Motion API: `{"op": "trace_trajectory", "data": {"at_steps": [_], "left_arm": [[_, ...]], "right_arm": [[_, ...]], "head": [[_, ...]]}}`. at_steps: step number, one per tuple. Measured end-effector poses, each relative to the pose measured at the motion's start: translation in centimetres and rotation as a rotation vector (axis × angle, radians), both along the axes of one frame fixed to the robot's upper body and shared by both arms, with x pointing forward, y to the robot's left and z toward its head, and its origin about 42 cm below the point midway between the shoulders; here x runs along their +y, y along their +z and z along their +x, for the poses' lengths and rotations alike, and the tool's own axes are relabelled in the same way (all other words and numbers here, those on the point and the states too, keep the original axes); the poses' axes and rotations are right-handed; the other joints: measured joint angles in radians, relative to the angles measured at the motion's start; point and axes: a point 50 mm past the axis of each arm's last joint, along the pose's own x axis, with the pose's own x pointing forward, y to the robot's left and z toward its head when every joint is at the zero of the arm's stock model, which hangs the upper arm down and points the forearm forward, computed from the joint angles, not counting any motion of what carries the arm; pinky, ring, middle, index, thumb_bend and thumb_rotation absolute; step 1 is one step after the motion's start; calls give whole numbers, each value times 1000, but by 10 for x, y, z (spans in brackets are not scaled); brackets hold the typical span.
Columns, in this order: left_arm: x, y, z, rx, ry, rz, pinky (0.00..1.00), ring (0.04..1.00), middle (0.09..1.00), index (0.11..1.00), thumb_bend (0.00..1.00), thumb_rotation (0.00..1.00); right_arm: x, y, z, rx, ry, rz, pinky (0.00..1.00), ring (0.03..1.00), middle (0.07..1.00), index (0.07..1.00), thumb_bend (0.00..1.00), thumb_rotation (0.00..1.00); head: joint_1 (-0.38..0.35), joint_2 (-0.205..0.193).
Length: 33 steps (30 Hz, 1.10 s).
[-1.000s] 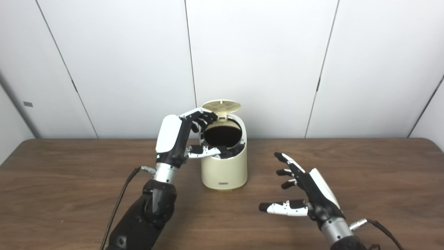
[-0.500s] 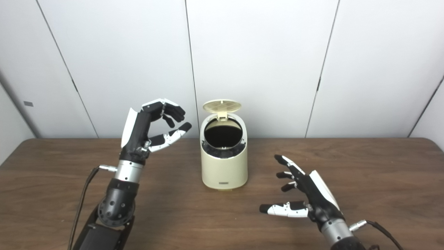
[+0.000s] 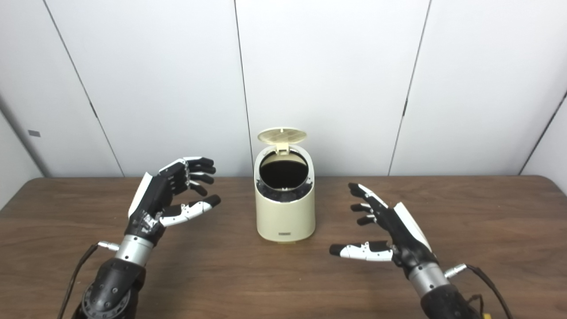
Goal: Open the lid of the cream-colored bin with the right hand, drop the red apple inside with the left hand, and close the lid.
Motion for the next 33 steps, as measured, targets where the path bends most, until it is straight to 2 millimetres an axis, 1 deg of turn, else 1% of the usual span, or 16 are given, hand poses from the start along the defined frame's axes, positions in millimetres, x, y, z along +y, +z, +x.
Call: {"op": "trace_trajectory", "data": {"at_steps": [2,4,8,9,12,13,15,16,18,20,24,26,28,30,33], "left_arm": [[3,-6,-4,19,-1,-9,465,598,683,698,687,98],[5,-13,-9,43,-6,-17,449,603,687,699,687,110],[9,-29,-20,89,4,-29,451,593,686,696,660,107],[10,-33,-23,102,7,-31,452,588,685,695,652,92],[11,-45,-30,139,16,-38,457,586,683,691,642,52],[11,-49,-32,150,19,-41,454,583,681,690,639,42],[10,-57,-35,171,22,-47,452,580,680,689,642,44],[10,-61,-36,178,23,-50,454,580,678,688,631,33],[10,-69,-39,201,27,-56,455,579,675,687,625,39],[9,-75,-43,217,30,-61,456,577,672,686,632,57],[8,-85,-48,248,35,-70,448,568,662,682,642,81],[8,-85,-50,231,32,-71,445,569,664,682,644,85],[8,-85,-50,220,27,-68,448,572,664,684,640,85],[8,-85,-50,219,19,-65,458,575,666,686,630,62],[7,-84,-50,202,7,-62,465,570,669,689,630,50]], "right_arm": [[2,8,5,-15,13,0,681,831,914,913,707,322],[5,15,10,-31,22,-1,666,821,901,900,717,315],[8,24,16,-55,29,-7,705,825,895,890,732,336],[8,27,18,-59,31,-8,709,826,894,889,734,333],[9,31,24,-64,38,-16,704,836,912,892,729,332],[9,33,26,-64,42,-19,692,835,947,889,728,332],[11,38,29,-75,51,-27,660,814,963,883,736,349],[13,41,31,-85,55,-30,690,830,971,890,732,343],[15,50,35,-104,64,-32,702,835,952,893,728,334],[18,60,40,-130,74,-36,713,832,916,893,734,352],[19,82,52,-177,88,-69,692,833,898,887,729,349],[20,92,56,-198,92,-93,683,837,887,877,724,364],[24,101,61,-213,106,-107,710,837,876,872,718,374],[29,111,67,-228,115,-117,726,842,873,871,701,367],[38,126,76,-252,120,-137,702,834,874,868,708,396]], "head": [[-3,0],[-2,0],[-2,2],[-3,2],[-3,2],[-6,2],[-8,0],[-9,0],[-11,-2],[-11,0],[-9,0],[-12,-6],[-14,-6],[-14,-6],[-14,-6]]}}
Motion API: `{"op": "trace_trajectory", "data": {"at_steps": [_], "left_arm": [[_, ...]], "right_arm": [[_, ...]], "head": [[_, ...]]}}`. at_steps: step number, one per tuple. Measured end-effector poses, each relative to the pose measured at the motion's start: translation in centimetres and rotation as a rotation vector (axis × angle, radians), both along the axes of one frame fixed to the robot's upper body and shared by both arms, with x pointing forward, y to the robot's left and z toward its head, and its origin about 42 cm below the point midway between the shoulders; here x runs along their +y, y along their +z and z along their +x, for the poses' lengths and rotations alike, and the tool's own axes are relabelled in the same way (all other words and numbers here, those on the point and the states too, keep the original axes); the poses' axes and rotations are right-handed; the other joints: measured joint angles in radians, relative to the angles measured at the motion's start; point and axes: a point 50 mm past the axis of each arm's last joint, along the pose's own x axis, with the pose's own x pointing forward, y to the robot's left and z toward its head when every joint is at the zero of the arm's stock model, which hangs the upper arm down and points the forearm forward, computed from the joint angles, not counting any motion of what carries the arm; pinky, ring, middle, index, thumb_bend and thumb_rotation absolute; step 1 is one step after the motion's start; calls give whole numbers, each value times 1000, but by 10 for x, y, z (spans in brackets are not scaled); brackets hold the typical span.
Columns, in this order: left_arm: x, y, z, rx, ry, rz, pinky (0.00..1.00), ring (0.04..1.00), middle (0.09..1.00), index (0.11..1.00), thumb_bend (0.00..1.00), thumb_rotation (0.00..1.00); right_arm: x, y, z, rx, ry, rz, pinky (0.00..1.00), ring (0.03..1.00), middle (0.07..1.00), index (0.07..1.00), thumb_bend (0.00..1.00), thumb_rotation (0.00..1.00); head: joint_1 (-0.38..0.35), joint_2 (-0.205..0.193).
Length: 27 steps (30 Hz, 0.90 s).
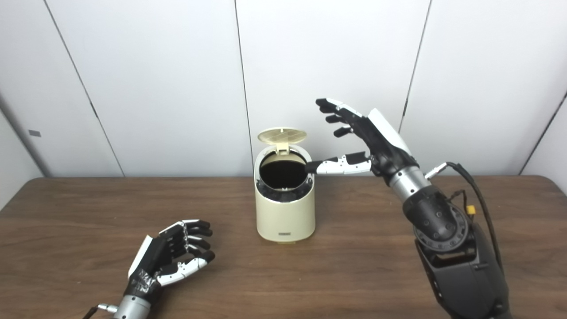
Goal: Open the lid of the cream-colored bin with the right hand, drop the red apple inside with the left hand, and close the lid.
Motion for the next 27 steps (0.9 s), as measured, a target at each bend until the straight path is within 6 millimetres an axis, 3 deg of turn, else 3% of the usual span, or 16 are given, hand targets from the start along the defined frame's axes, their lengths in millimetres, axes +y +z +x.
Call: {"op": "trace_trajectory", "data": {"at_steps": [6,12,17,27], "left_arm": [[-2,1,1,-9,-16,1,479,568,667,684,650,40],[-3,1,1,-13,-16,8,513,579,663,675,681,68],[-4,2,1,-31,-19,13,512,580,664,674,688,89],[-6,2,2,-33,-18,7,501,573,658,676,694,81]], "right_arm": [[20,15,14,0,10,-90,717,842,885,874,711,415],[32,15,22,25,11,-208,763,875,886,839,735,457],[36,8,24,31,27,-340,869,986,907,860,715,531],[40,7,16,-20,70,-471,834,998,865,841,742,554]], "head": [[3,-2],[9,0],[11,3],[14,9]]}}
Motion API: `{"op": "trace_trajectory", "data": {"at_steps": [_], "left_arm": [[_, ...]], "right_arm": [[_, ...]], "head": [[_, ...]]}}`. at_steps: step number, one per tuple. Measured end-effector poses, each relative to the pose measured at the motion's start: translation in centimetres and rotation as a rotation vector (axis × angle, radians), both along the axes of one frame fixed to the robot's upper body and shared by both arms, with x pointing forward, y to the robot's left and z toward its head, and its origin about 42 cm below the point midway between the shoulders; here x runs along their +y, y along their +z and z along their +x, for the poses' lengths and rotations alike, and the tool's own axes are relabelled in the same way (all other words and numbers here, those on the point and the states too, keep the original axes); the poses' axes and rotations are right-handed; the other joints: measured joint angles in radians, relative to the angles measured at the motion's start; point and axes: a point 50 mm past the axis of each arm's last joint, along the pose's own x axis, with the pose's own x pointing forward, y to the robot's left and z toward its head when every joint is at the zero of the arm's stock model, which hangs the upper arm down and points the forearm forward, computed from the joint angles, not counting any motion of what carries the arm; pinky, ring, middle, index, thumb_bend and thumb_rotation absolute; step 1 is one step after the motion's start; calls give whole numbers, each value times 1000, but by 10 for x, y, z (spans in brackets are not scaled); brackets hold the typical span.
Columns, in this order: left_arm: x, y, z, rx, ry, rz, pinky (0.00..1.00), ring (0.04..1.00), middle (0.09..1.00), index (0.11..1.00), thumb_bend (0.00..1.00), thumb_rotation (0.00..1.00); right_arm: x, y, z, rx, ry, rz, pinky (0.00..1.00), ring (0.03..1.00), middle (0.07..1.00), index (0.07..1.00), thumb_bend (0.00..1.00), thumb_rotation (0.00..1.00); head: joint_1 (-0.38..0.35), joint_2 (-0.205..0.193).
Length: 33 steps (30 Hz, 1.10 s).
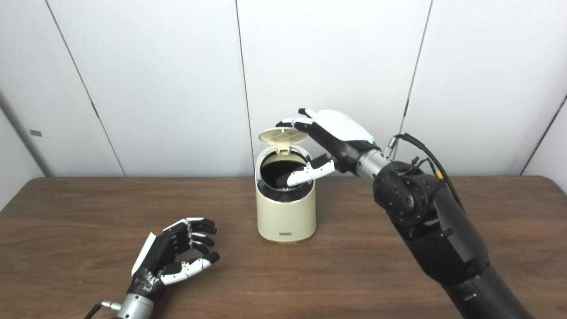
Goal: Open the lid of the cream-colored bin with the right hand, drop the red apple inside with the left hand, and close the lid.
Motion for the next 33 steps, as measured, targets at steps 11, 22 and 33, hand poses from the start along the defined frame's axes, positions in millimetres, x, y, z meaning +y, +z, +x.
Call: {"op": "trace_trajectory", "data": {"at_steps": [11,22,33], "left_arm": [[0,0,0,-1,6,5,521,593,657,677,688,80],[0,0,0,-6,17,4,528,603,652,667,700,109],[1,0,0,-7,22,4,525,603,656,660,705,117]], "right_arm": [[-1,-7,-11,-35,50,-47,852,970,810,811,756,535],[-7,-19,-31,-53,55,-116,943,986,806,810,749,493],[-8,-28,-38,-21,67,-137,998,981,808,810,739,534]], "head": [[5,9],[5,28],[5,31]]}}
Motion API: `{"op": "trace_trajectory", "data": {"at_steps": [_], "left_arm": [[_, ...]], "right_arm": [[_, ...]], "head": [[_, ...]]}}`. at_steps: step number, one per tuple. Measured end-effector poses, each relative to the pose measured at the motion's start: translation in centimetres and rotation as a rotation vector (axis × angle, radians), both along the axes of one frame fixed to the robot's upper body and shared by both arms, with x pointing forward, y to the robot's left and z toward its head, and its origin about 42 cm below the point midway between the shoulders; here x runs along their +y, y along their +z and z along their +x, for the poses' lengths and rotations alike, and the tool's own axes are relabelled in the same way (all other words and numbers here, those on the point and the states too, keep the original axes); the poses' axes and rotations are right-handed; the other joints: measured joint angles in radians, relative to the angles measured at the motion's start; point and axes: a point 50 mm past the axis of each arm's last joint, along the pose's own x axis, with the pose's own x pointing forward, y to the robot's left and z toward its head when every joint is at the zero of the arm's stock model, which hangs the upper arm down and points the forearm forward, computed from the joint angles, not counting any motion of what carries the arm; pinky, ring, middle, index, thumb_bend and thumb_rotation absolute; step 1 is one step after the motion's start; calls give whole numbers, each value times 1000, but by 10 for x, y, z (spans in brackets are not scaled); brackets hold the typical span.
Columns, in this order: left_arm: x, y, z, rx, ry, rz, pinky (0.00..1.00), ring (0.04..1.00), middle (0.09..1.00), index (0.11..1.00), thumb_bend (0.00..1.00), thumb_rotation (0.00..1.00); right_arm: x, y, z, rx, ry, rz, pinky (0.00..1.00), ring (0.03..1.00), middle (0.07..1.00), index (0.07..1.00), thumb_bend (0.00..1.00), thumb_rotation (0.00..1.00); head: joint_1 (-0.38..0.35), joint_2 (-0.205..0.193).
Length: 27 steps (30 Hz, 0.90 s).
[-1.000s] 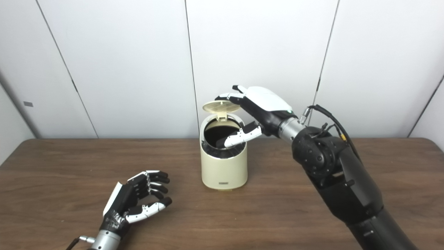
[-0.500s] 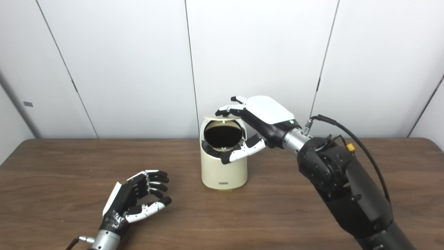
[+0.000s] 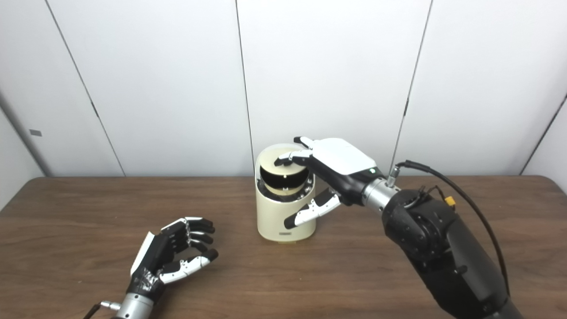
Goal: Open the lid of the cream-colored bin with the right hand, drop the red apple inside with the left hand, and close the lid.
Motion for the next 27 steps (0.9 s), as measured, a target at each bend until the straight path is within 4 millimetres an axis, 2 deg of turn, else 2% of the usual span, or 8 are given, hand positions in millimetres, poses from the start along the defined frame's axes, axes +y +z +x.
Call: {"op": "trace_trajectory", "data": {"at_steps": [14,19,27], "left_arm": [[1,0,0,9,8,1,525,601,658,669,711,104],[1,0,0,8,12,-1,512,593,653,665,722,132],[1,0,0,7,20,1,509,593,656,672,710,136]], "right_arm": [[1,-2,-2,-2,21,-23,986,975,801,809,754,546],[2,-4,-2,7,24,-28,984,963,791,805,778,518],[6,-9,-3,37,33,-77,973,949,804,810,775,534]], "head": [[2,6],[3,9],[8,14]]}}
